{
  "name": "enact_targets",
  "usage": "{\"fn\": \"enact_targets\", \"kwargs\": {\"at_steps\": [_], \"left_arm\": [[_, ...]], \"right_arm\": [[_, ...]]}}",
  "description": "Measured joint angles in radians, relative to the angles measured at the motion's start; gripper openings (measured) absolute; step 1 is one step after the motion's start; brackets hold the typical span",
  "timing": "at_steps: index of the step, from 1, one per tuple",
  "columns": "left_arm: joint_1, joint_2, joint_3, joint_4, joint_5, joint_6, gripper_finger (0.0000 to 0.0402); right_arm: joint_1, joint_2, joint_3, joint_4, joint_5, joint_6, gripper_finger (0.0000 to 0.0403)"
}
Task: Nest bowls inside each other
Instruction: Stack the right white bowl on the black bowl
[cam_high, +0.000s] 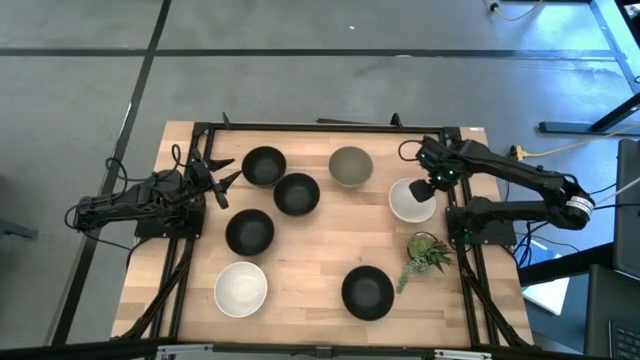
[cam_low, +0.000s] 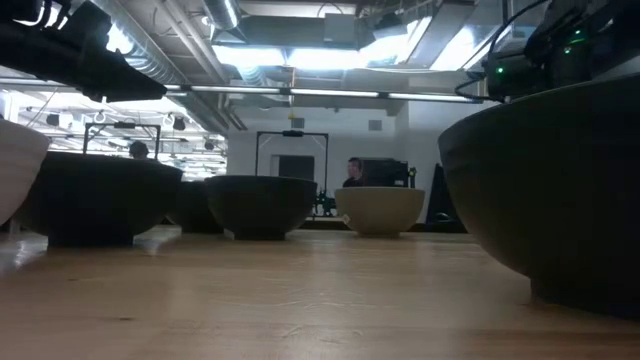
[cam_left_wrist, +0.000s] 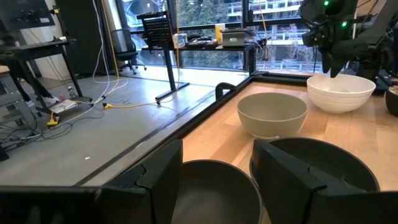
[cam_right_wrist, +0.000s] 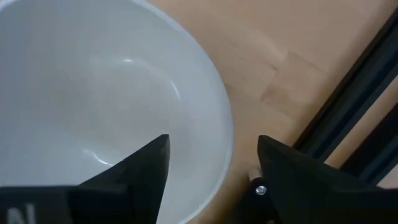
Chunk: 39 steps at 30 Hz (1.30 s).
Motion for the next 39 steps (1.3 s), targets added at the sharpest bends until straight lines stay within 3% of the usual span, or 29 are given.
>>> {"fn": "enact_targets", "kwargs": {"at_steps": [25, 39], "left_arm": [[0.0, 0.0, 0.0, 0.0, 0.0, 0.0, 0.0189], [0.0, 0.0, 0.0, 0.0, 0.0, 0.0, 0.0189]], "right_arm": [[0.002, 0.06, 0.0, 0.048, -0.01, -0.028, 0.0017], [0.018, 0.059, -0.001, 0.119, -0.148, -0.042, 0.0006]]}}
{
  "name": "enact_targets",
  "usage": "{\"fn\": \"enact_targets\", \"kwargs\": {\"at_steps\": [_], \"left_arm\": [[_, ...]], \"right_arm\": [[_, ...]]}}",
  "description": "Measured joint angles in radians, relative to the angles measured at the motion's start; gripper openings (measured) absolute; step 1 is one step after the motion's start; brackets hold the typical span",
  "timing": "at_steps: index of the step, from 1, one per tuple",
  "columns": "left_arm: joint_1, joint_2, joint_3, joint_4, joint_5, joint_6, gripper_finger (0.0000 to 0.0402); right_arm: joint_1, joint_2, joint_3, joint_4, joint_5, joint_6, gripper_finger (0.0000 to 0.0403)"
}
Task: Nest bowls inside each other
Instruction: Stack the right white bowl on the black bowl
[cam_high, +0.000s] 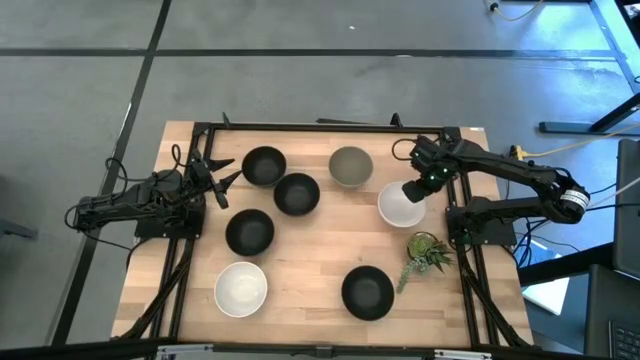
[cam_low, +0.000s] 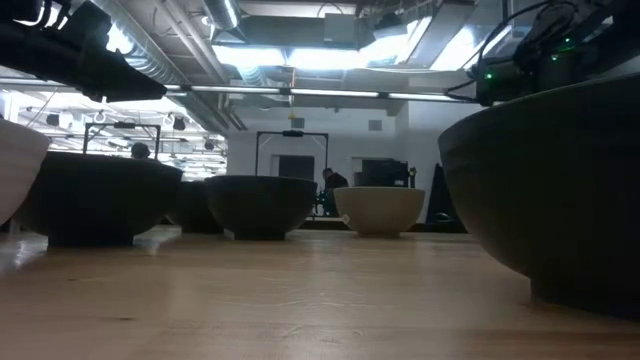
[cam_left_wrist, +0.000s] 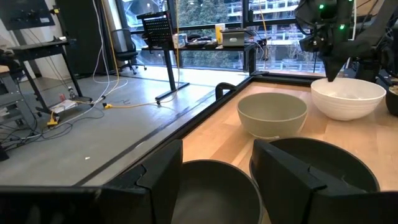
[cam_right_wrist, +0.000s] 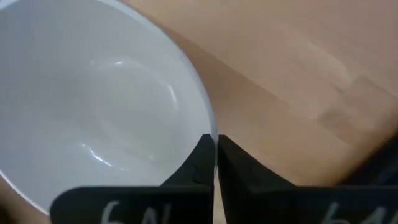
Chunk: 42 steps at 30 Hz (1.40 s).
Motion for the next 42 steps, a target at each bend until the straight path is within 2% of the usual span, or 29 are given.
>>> {"fn": "enact_targets", "kwargs": {"at_steps": [3, 9, 20, 26, 35, 42], "left_arm": [[0.0, 0.0, 0.0, 0.0, 0.0, 0.0, 0.0189], [0.0, 0.0, 0.0, 0.0, 0.0, 0.0, 0.0189], [0.0, 0.0, 0.0, 0.0, 0.0, 0.0, 0.0189], [0.0, 0.0, 0.0, 0.0, 0.0, 0.0, 0.0189], [0.0, 0.0, 0.0, 0.0, 0.0, 0.0, 0.0189], [0.0, 0.0, 0.0, 0.0, 0.0, 0.0, 0.0189]], "right_arm": [[0.025, 0.0, 0.0, 0.031, -0.042, 0.007, 0.0006], [0.092, 0.001, 0.015, 0.042, -0.045, 0.024, 0.0006], [0.193, 0.001, 0.265, 0.042, 0.004, 0.004, 0.0006], [0.249, 0.003, 0.357, 0.017, 0.05, 0.0, 0.0006], [0.322, 0.048, 0.375, 0.059, 0.05, 0.02, 0.0006], [0.342, 0.162, 0.376, 0.188, -0.021, -0.006, 0.0006]]}}
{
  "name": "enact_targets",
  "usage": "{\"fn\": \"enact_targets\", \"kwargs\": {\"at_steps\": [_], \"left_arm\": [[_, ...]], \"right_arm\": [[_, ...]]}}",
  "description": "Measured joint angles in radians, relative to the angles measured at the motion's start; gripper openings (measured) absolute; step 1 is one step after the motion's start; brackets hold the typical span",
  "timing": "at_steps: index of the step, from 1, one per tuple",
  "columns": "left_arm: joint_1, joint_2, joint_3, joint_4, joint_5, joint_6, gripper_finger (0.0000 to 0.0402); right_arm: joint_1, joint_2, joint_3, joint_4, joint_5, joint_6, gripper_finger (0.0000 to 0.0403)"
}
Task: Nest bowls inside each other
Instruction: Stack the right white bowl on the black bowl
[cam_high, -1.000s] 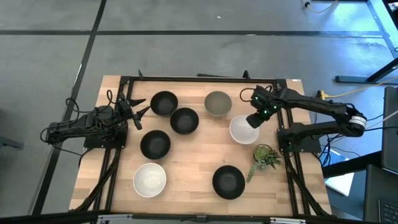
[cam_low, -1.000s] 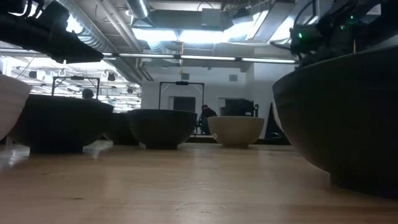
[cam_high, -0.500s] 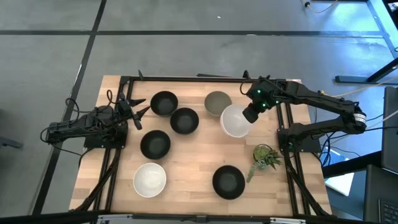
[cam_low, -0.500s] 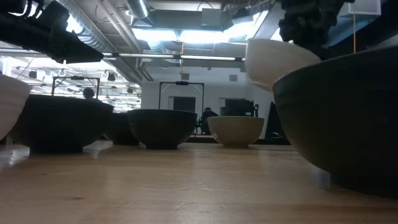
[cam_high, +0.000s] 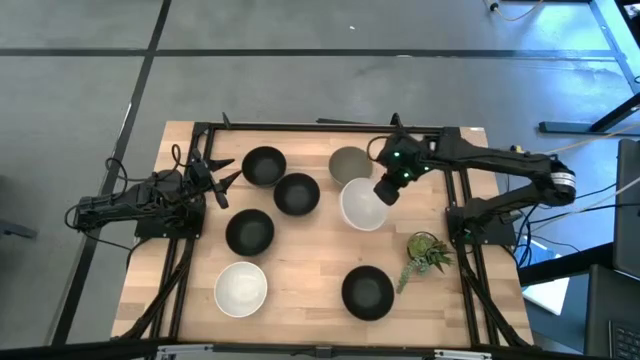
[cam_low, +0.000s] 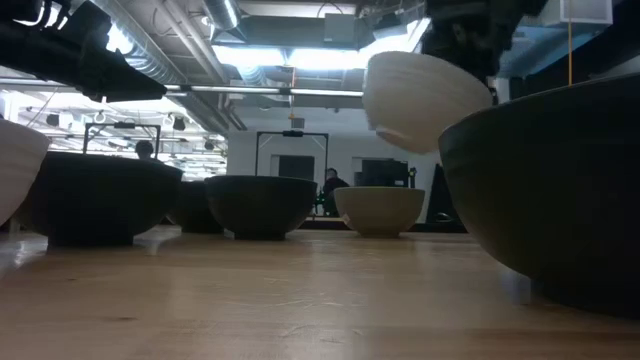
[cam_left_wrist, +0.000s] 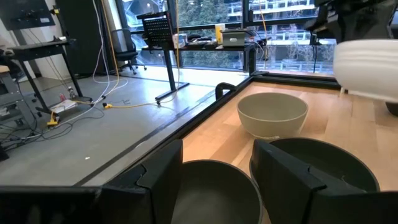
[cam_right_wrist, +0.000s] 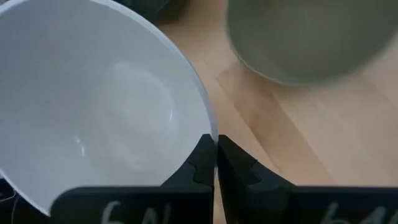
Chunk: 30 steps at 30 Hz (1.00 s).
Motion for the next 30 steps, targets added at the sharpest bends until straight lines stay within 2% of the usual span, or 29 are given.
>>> {"fn": "enact_targets", "kwargs": {"at_steps": [5, 14, 20, 25, 30], "left_arm": [[0.0, 0.0, 0.0, 0.0, 0.0, 0.0, 0.0189], [0.0, 0.0, 0.0, 0.0, 0.0, 0.0, 0.0189], [0.0, 0.0, 0.0, 0.0, 0.0, 0.0, 0.0189], [0.0, 0.0, 0.0, 0.0, 0.0, 0.0, 0.0189], [0.0, 0.0, 0.0, 0.0, 0.0, 0.0, 0.0189]], "right_arm": [[0.002, 0.115, 0.088, 0.038, -0.028, -0.05, 0.0006], [0.002, 0.396, 0.488, -0.072, -0.032, -0.239, 0.0006], [0.001, 0.586, 0.702, -0.13, -0.032, -0.327, 0.0006], [-0.009, 0.724, 0.83, -0.155, -0.033, -0.366, 0.0006], [-0.027, 0.817, 0.889, -0.154, -0.028, -0.37, 0.0006]]}}
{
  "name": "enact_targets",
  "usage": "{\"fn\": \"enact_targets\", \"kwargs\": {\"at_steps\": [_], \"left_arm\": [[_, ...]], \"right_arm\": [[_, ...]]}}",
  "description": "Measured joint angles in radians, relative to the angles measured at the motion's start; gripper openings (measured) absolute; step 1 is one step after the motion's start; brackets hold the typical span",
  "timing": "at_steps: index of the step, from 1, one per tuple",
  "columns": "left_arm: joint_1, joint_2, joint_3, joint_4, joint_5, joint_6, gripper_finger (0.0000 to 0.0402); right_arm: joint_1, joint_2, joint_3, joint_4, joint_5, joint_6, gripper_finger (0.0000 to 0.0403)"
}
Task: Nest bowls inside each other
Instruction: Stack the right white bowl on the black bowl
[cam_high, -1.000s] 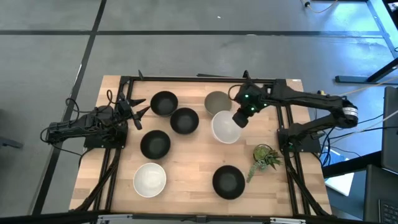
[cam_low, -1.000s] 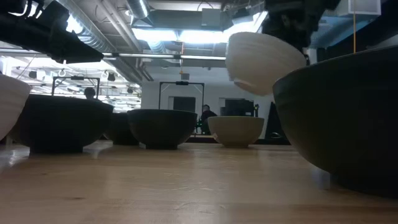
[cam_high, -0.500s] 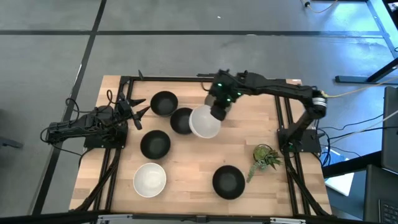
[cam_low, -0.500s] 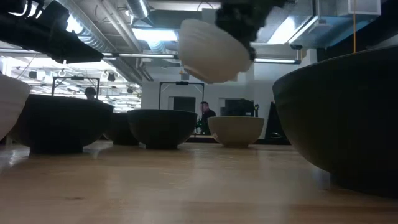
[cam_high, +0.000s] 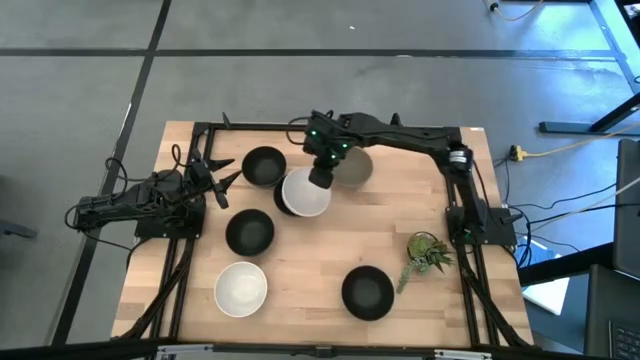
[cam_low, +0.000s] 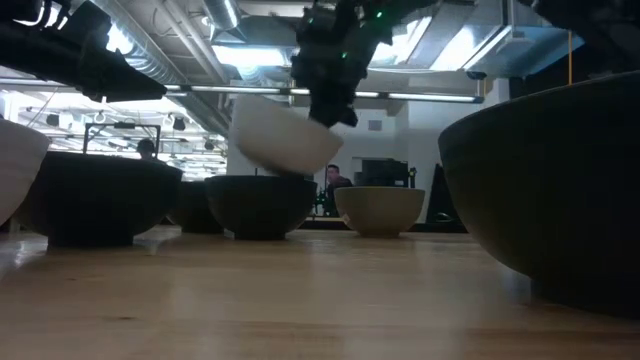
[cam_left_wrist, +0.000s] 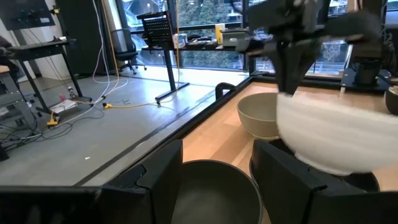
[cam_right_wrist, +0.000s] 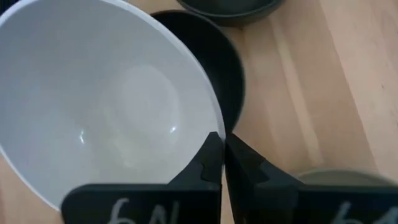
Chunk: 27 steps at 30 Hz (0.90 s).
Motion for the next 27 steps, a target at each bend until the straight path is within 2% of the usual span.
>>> {"fn": "enact_targets", "kwargs": {"at_steps": [12, 27], "left_arm": [[0.0, 0.0, 0.0, 0.0, 0.0, 0.0, 0.0189], [0.0, 0.0, 0.0, 0.0, 0.0, 0.001, 0.0189]], "right_arm": [[-0.029, 0.071, 0.007, 0.032, 0.025, -0.011, 0.0006], [-0.021, 0.071, -0.001, -0.151, 0.05, -0.048, 0.0006]]}}
